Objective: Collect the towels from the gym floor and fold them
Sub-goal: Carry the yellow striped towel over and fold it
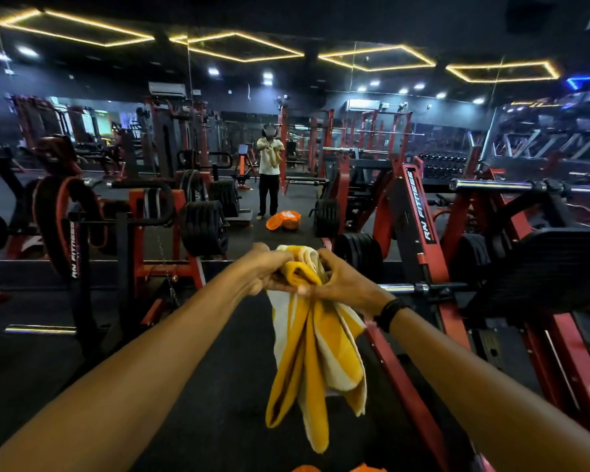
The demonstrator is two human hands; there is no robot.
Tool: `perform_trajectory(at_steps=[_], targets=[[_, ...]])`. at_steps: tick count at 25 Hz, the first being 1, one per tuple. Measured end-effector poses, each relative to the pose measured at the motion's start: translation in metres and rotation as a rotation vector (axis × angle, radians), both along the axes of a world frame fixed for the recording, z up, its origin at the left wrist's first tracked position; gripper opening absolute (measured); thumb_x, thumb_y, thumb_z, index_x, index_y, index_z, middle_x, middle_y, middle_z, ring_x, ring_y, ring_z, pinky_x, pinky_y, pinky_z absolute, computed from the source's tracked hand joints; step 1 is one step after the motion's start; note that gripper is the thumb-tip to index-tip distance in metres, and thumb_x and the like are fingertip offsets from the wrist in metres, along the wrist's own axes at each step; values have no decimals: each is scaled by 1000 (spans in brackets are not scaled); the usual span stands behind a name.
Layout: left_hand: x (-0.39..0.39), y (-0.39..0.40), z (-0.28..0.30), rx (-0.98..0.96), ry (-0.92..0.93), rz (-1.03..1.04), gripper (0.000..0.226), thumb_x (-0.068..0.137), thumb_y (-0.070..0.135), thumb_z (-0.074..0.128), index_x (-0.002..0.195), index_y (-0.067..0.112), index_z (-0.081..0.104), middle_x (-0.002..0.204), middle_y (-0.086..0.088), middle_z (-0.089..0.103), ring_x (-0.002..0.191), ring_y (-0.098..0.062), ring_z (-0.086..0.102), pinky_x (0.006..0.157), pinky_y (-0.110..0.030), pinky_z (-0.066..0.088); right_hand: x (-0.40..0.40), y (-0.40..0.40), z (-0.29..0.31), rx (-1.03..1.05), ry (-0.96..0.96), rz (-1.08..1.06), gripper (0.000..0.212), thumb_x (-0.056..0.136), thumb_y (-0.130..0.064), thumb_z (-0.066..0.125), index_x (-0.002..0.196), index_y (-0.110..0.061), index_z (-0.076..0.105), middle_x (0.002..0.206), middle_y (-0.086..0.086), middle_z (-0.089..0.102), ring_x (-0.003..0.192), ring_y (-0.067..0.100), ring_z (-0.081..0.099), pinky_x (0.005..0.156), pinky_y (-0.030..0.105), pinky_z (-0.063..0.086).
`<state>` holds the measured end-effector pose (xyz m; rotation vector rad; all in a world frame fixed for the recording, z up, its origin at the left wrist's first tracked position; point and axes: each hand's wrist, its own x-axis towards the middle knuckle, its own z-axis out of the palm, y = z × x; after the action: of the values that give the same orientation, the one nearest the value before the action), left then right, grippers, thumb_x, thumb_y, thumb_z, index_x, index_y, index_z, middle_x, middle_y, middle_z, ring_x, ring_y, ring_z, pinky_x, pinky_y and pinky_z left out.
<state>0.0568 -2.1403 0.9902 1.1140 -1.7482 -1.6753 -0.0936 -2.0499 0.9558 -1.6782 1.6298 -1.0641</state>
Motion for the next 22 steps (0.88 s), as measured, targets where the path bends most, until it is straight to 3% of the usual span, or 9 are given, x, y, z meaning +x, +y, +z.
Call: perform_trajectory(at_steps=[3,4,7,8,10,12,14,18,22], targets=[[5,5,7,-45,80,-138,57,86,17,69,132,4,39,95,-19,68,76,-25,72,65,-34,60,-14,-3,-12,-130,6,-50,64,69,-10,82,123,-11,49,116,11,61,108,24,60,91,42,54],[9,5,10,-219,16,-174,66,79,25,76,132,14,40,99,-17,68,82,-22,70,68,-33,59,-18,-2,-13,-165,-76,-52,59,71,-2,80,122,-8,51,114,14,62,107,25,61,89,41,54],[15,-7,20,-975,-457,-121,104,53,62,82,140,30,35,120,-5,55,111,-23,53,88,-39,50,-21,7,-5,-180,-275,-13,44,76,10,70,114,-7,57,108,10,65,100,21,63,83,30,56],[15,-8,23,-1052,-558,-164,107,50,68,77,141,31,35,130,-5,48,121,-25,45,96,-43,44,-21,10,-4,-179,-315,12,41,77,11,68,112,-9,58,106,8,66,98,20,65,82,29,57],[14,-6,27,-933,-533,-303,85,56,68,72,128,26,53,128,-1,54,121,-23,49,95,-43,45,-19,13,-2,-167,-356,39,41,80,9,66,113,-14,59,105,5,67,97,18,66,81,29,56],[9,-2,25,-886,-419,-319,53,64,62,74,98,22,67,97,1,67,94,-17,62,82,-42,52,-21,13,-2,-148,-360,16,49,80,2,69,123,-16,55,113,7,65,104,23,64,85,34,56],[5,-2,25,-898,-307,-248,39,70,56,75,84,20,69,83,1,68,81,-17,64,76,-42,52,-28,14,-1,-68,-343,33,65,77,-4,74,133,-20,46,123,6,62,112,24,62,89,37,55],[9,-3,35,-739,-166,-160,35,72,49,76,87,18,72,86,-2,72,81,-19,68,73,-37,53,-54,23,-17,267,-73,196,73,71,-14,81,134,-25,46,126,-2,62,115,17,61,93,39,53],[24,-12,34,-578,-68,-24,37,75,43,76,89,10,73,90,-11,73,84,-28,69,78,-41,55,-82,35,-47,485,125,264,62,74,-18,81,128,-29,52,126,-8,62,116,12,59,104,44,46]])
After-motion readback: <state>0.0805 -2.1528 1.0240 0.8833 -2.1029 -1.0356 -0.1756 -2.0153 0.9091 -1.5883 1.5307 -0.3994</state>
